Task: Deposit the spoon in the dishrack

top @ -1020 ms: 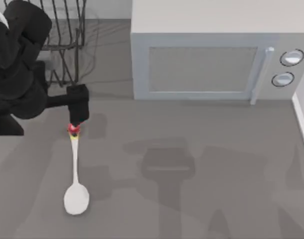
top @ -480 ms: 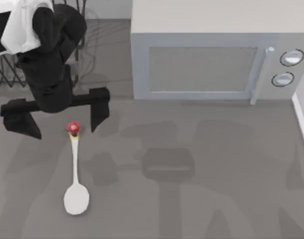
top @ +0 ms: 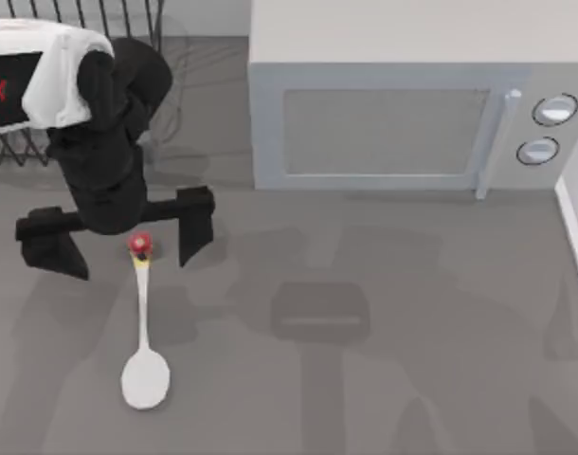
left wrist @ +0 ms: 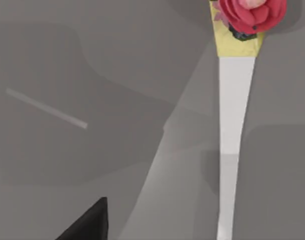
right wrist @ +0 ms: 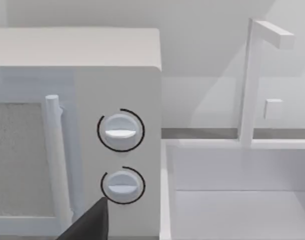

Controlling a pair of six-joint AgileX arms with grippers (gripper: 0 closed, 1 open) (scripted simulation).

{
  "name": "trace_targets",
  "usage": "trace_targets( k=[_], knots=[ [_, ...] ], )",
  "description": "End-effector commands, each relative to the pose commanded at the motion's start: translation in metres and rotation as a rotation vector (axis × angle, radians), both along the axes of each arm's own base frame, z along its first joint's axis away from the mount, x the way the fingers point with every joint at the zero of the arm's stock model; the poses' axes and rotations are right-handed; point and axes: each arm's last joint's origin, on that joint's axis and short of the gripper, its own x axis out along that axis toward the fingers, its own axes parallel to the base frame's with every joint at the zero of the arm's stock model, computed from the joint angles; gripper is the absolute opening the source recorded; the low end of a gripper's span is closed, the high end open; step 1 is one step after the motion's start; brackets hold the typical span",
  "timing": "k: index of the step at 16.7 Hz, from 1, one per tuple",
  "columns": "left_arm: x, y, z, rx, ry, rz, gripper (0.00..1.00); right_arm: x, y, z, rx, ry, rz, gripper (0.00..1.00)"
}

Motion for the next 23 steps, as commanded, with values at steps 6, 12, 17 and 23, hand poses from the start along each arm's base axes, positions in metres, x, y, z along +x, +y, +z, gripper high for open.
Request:
trace_targets(
  k=[6, 12, 17, 23],
  knots=[
    [-0.002, 0.000, -0.064, -0.001, -0.003, 0.001, 1.00, 0.000, 0.000, 0.000, 0.000, 0.000, 0.000, 1.00],
    [-0.002, 0.000, -0.067, 0.000, -0.001, 0.001, 0.85, 0.000, 0.000, 0.000, 0.000, 0.000, 0.000, 1.00],
    [-0.002, 0.000, -0.067, 0.000, -0.001, 0.001, 0.47, 0.000, 0.000, 0.000, 0.000, 0.000, 0.000, 1.00],
    [-0.002, 0.000, -0.067, 0.000, -0.001, 0.001, 0.02, 0.000, 0.000, 0.000, 0.000, 0.000, 0.000, 1.00]
  ],
)
